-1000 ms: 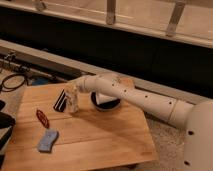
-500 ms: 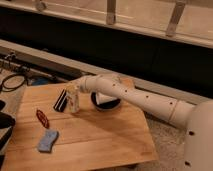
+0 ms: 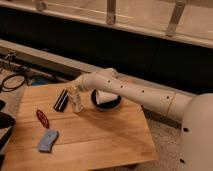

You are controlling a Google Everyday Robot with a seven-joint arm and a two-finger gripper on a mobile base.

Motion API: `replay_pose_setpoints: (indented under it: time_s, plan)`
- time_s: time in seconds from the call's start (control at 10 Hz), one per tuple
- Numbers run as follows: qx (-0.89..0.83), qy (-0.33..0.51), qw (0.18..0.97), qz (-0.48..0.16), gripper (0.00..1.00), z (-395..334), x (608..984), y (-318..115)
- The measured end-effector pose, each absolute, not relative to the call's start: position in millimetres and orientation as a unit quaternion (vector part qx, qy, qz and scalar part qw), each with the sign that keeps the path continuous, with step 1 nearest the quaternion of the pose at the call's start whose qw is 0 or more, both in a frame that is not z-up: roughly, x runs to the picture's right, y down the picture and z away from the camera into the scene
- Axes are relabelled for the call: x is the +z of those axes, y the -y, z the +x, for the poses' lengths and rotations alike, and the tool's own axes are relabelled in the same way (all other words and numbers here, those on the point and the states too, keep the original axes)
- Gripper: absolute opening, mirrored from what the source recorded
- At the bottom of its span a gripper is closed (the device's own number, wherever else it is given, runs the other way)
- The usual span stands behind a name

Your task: Stand the bottle upright

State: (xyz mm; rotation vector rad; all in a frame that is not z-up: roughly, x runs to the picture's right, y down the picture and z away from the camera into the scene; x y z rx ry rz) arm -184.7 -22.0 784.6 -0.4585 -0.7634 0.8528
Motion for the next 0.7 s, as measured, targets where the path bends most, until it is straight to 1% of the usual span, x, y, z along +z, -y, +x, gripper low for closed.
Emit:
replay_pose_setpoints:
  time_s: [0.3, 0.5, 0.6, 0.7]
  plan:
    - [0.433, 0.401, 0.782, -0.202, 0.7, -170.9, 790.5, 20.0]
    - [0.419, 0.396, 0.79, -0.207, 0.54, -185.3, 784.3, 19.0]
    - [0.417, 0.392, 0.792, -0.21, 0.5, -190.0, 784.0, 16.7]
    - [0.421, 0.394, 0.79, -0.209, 0.49, -188.7, 784.4, 17.7]
